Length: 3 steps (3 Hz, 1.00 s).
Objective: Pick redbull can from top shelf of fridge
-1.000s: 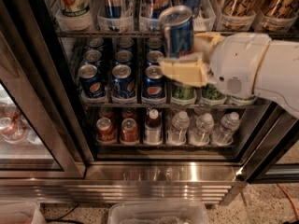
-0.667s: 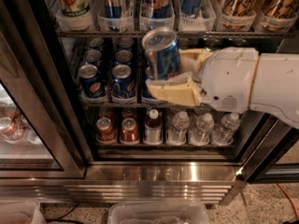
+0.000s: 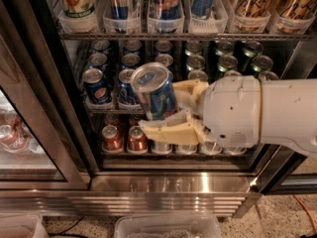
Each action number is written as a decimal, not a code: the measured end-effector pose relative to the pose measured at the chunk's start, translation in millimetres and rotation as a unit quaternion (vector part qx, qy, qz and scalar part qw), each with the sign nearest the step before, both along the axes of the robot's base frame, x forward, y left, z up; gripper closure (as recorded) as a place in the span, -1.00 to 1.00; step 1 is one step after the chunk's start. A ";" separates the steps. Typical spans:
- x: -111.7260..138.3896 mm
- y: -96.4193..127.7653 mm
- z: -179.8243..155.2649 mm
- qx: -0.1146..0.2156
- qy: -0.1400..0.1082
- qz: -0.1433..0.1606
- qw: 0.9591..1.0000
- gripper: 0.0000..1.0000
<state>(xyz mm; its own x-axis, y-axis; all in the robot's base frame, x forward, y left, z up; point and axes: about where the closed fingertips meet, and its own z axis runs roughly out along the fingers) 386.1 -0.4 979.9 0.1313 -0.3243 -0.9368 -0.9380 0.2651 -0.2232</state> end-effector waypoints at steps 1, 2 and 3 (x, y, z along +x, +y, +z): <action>-20.2 3.6 -5.2 0.009 0.021 0.016 1.000 1.00; -25.8 -1.0 -4.0 0.037 0.039 -0.004 0.999 1.00; -25.8 -1.0 -4.0 0.037 0.039 -0.004 0.999 1.00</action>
Offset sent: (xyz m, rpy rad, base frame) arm -0.0251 -0.0158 -0.0077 0.1577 0.1284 -0.0716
